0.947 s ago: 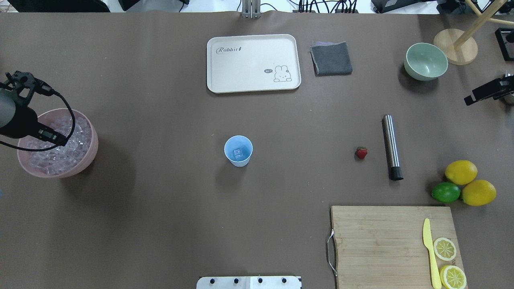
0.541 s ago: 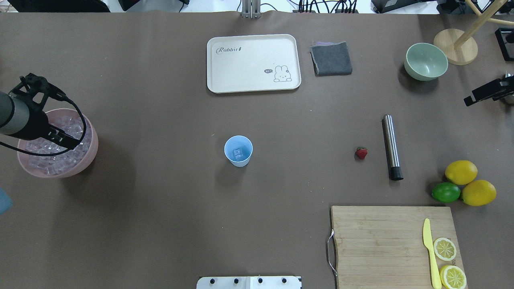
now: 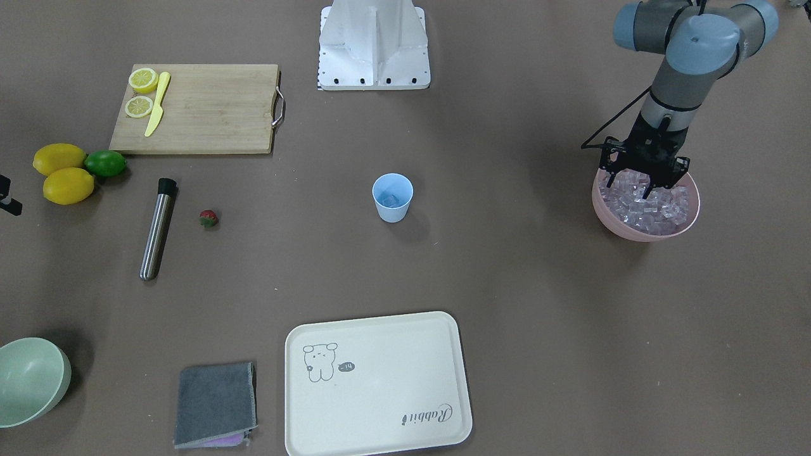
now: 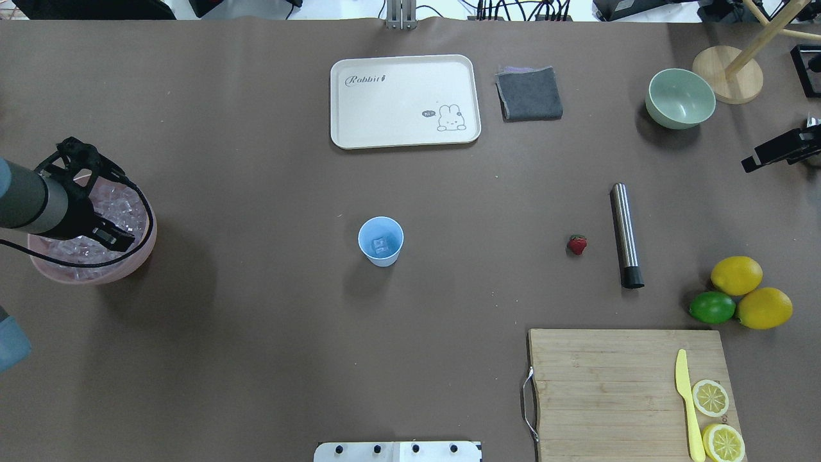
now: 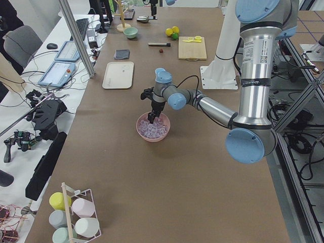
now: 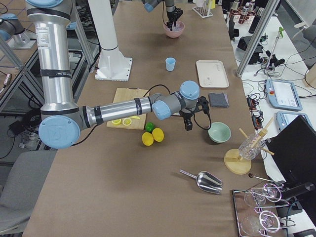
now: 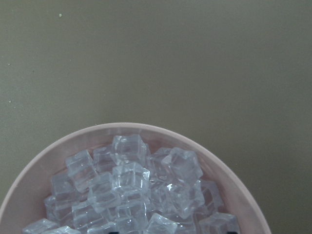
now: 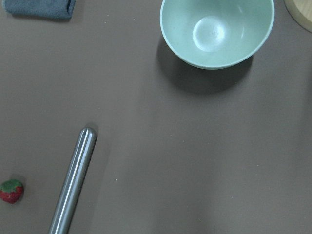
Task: Mash ice and strawberries in cup
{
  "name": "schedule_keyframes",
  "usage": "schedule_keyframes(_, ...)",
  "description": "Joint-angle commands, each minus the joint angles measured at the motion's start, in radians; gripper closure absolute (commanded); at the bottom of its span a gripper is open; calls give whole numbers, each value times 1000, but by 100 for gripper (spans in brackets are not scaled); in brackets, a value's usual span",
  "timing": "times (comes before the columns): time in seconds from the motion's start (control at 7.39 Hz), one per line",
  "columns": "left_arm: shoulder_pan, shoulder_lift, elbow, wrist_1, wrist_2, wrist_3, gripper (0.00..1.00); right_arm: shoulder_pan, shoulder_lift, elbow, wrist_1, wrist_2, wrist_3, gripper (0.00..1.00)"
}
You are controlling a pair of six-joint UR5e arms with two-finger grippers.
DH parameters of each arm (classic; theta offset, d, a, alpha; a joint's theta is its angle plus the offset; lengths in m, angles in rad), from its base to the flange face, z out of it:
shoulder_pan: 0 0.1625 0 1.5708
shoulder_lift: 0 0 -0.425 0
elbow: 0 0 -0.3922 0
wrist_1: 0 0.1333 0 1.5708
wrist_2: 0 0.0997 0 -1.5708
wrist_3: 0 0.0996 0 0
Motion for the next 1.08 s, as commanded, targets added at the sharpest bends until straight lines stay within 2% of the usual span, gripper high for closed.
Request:
schedule_keyframes(0.0, 19, 9, 6, -2, 7, 0, 34, 0, -2, -1, 0, 6, 0, 0)
schedule_keyframes(0.54, 23, 6, 23, -2, 10, 0, 34, 0, -3, 2, 0, 6, 0, 0)
schedule_keyframes(0.95, 23, 5, 24, -2, 12, 0, 42, 2, -5, 5, 2, 6, 0, 0)
